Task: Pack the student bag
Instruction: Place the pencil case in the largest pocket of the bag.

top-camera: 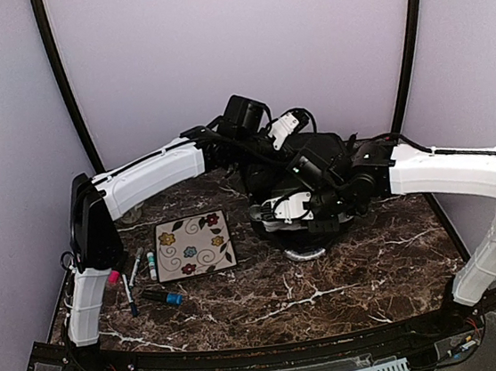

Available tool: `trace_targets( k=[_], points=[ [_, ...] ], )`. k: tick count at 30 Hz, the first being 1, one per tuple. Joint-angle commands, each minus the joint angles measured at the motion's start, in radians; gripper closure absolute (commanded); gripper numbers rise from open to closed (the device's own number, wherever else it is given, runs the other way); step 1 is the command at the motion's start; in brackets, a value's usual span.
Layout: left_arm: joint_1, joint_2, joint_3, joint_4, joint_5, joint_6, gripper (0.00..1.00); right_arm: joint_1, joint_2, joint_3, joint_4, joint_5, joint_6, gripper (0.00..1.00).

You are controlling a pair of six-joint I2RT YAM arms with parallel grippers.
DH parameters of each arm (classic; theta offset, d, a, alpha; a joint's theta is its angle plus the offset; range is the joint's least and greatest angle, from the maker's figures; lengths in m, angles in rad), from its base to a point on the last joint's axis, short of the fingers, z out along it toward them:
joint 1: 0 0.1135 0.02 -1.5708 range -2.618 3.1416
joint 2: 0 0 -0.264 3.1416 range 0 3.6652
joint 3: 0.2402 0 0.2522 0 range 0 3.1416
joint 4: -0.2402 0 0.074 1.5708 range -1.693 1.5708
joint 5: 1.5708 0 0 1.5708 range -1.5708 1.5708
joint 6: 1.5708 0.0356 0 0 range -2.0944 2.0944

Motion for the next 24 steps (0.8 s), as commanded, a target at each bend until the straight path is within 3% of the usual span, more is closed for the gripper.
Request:
trace_targets(
  k=[1, 11, 24],
  points=[
    [-0.01, -0.068, 0.081, 0.067, 0.099, -0.043, 1.0, 0.001, 0.057, -0.002, 0.228, 0.213, -0.072, 0.84],
    [-0.011, -0.087, 0.08, 0.042, 0.119, -0.053, 1.0, -0.027, 0.17, -0.105, 0.571, 0.412, -0.251, 0.85],
    [-0.011, -0.127, 0.005, 0.059, 0.145, -0.066, 1.0, -0.169, 0.304, -0.213, 1.039, 0.458, -0.437, 0.87]
  ],
)
